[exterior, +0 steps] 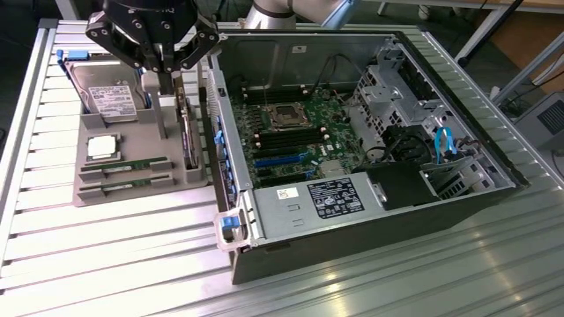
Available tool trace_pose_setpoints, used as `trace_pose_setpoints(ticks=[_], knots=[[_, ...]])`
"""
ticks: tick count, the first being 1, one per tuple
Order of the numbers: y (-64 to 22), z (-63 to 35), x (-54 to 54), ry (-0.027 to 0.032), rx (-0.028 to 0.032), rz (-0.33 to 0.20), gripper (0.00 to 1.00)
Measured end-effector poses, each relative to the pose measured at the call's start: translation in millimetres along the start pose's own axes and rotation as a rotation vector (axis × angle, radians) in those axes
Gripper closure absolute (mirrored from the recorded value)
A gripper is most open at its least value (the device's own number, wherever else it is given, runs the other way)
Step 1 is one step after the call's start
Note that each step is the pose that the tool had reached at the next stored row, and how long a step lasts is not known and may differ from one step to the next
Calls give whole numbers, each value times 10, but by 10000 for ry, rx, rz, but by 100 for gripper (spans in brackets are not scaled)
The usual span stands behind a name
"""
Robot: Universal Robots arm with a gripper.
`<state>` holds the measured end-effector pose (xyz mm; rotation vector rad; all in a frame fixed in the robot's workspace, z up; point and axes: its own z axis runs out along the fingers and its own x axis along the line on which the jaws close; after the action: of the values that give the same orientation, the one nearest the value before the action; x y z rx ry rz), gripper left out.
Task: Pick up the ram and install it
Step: 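Pick up the ram and move it above insertion slot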
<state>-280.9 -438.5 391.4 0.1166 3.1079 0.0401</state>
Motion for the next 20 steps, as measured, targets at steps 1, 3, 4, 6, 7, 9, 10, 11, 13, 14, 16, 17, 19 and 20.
trace_pose_setpoints(ticks=[1, 3, 4, 6, 7, 9, 10, 11, 13, 14, 16, 17, 19, 20], knots=[[0, 0, 1, 4, 0, -158, 90], [0, -1, 2, 15, -4, -562, 90], [0, 0, 2, 22, -6, -800, 90], [0, 1, 2, 36, -19, -1400, 90], [0, 1, 2, 41, -23, -1609, 90], [0, 3, 2, 49, -18, -1953, 90], [-1, 3, 2, 53, -14, -2130, 90], [-1, 3, 2, 59, -6, -2344, 90], [0, 4, 2, 72, 16, -2821, 90], [0, 3, 2, 78, 31, -2973, 90], [0, 4, 2, 92, 62, -3500, 90], [0, 4, 2, 100, 82, -3746, 90], [0, 5, 3, 110, 96, -4199, 90], [0, 5, 4, 116, 106, -4411, 90]])
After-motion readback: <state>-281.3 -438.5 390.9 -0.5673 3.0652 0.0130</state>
